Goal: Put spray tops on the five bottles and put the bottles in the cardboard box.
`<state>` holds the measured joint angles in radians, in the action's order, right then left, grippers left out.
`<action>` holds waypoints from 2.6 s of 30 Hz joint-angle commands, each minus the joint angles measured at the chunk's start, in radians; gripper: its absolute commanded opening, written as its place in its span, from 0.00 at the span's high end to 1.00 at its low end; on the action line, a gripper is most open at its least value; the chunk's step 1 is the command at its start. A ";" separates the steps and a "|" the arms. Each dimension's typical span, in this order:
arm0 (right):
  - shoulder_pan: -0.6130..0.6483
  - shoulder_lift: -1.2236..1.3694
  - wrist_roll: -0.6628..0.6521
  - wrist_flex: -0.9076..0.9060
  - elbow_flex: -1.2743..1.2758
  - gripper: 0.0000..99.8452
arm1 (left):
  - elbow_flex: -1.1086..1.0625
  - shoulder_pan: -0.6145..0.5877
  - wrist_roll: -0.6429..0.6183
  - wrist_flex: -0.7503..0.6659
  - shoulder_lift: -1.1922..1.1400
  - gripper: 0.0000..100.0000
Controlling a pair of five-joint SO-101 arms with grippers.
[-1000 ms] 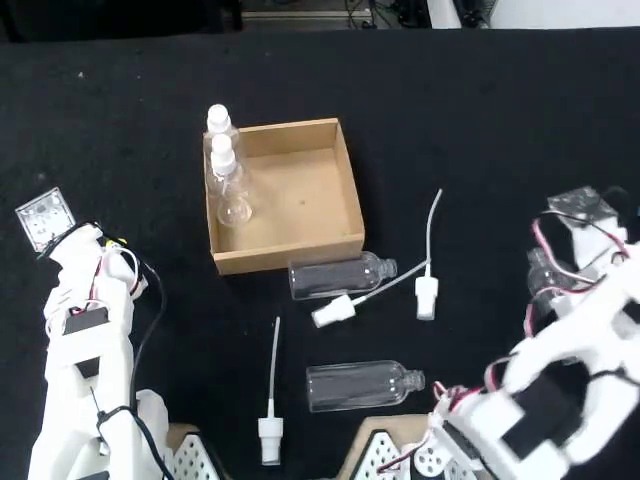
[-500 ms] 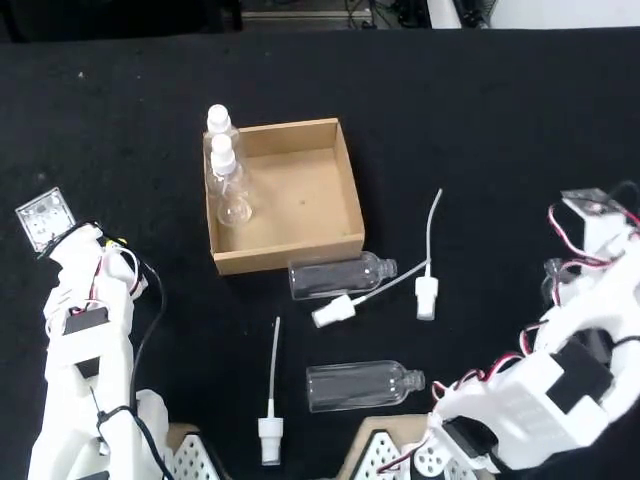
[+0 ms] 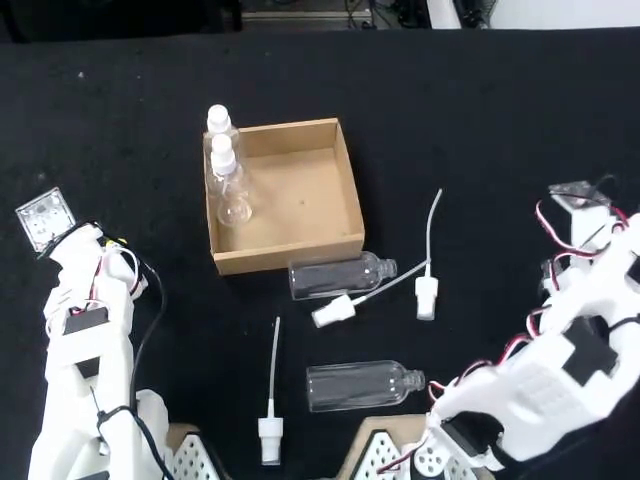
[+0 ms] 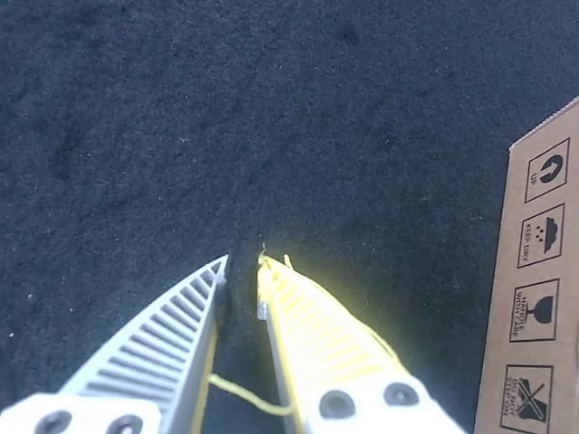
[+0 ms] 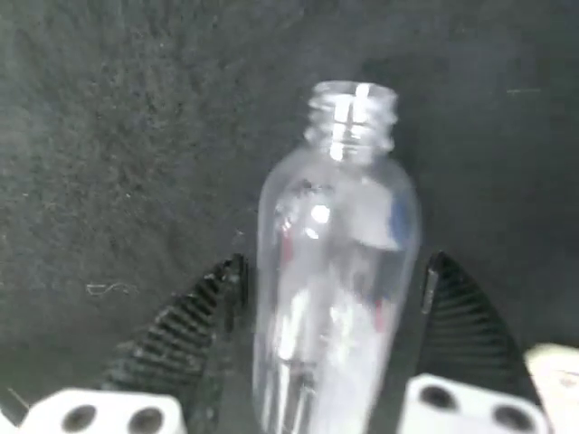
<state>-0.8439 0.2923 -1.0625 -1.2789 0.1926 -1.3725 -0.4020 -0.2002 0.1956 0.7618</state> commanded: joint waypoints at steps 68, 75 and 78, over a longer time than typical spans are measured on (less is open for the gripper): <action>0.112 -0.421 0.290 -0.069 -0.140 0.99 | 0.308 1.004 0.003 1.033 0.032 0.73; 0.123 -0.423 0.290 -0.069 -0.140 0.99 | 0.150 1.001 0.011 0.878 0.032 0.73; 0.123 -0.423 0.290 -0.069 -0.140 0.99 | 0.110 0.993 0.044 0.868 0.032 0.73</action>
<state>-0.7288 -0.1158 -0.7802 -1.3694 0.1220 -1.2375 0.5907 -0.1880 1.0948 0.7695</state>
